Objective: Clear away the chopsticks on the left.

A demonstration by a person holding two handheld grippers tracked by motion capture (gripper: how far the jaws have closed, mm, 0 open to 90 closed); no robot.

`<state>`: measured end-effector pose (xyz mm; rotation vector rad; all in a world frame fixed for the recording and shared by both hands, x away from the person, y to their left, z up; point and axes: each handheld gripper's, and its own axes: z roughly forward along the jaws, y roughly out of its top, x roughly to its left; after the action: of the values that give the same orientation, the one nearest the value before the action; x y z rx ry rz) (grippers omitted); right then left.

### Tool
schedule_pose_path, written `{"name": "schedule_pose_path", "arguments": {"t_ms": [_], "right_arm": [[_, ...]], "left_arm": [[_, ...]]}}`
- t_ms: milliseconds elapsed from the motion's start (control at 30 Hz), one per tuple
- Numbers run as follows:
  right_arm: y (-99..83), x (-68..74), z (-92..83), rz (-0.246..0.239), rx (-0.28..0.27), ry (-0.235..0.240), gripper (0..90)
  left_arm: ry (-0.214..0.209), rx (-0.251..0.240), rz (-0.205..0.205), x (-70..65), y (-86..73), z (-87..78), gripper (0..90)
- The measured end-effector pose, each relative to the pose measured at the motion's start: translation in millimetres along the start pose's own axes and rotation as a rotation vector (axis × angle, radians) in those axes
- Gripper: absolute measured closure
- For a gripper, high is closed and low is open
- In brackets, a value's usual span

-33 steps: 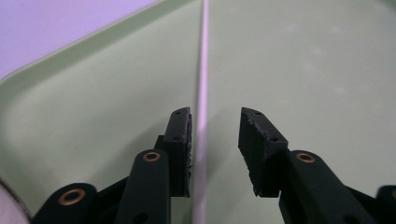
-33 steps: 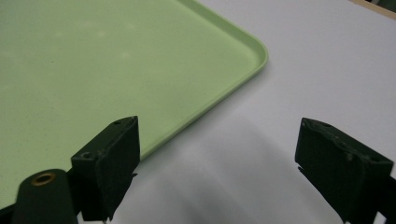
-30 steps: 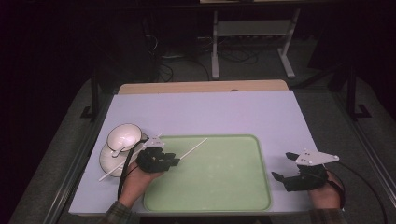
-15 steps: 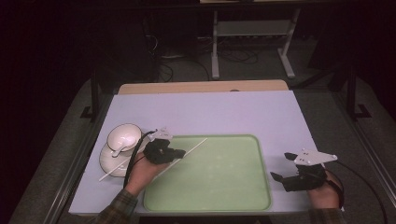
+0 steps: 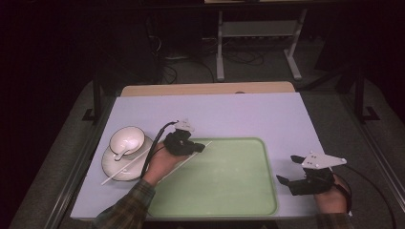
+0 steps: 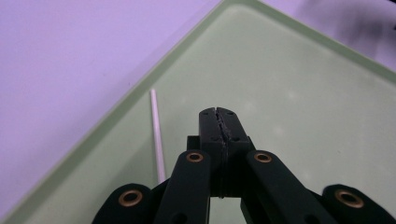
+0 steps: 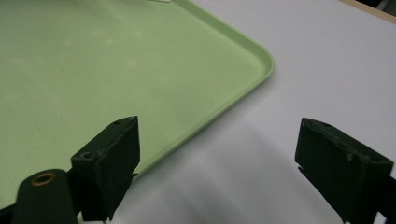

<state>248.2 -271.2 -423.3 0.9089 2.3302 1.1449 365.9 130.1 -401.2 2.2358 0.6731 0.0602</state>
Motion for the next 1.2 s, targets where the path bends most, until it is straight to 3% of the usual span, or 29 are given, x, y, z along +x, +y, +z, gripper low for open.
{"name": "schedule_pose_path", "arguments": {"t_ms": [133,267,433,567,733,833,967,1067,1200], "right_arm": [[0.0,-0.3,1.1,0.002,0.007,0.0,13.1],[1.7,1.2,0.3,-0.008,-0.003,0.003,13.1],[1.2,-0.2,-0.1,0.001,-0.006,0.006,13.0],[0.4,-0.3,0.8,0.0,0.002,0.004,13.1],[1.0,0.9,0.6,-0.009,0.001,0.004,13.1],[-0.1,-0.7,0.2,0.002,0.001,0.002,13.1],[-0.6,-2.4,-2.1,-0.002,-0.008,-0.004,13.1],[-2.2,-4.6,-3.6,0.01,-0.014,-0.008,13.1],[-1.6,-2.7,-3.0,0.002,-0.012,-0.004,13.1]], "left_arm": [[-0.023,0.003,-0.001,0.6,13.4,13.1,89.8],[0.017,0.037,0.039,-0.2,23.7,25.1,89.8],[0.014,0.046,0.033,3.2,32.3,34.1,89.8],[0.012,0.053,0.02,7.0,34.5,45.6,89.8],[0.066,0.109,0.019,15.1,32.2,58.8,89.8],[0.067,0.109,-0.001,20.6,28.5,62.2,89.8],[0.078,0.131,0.01,21.8,25.3,69.9,89.8],[0.089,0.113,-0.007,22.9,25.1,71.2,89.9],[0.123,0.12,0.004,24.1,22.9,67.3,89.9]]}}
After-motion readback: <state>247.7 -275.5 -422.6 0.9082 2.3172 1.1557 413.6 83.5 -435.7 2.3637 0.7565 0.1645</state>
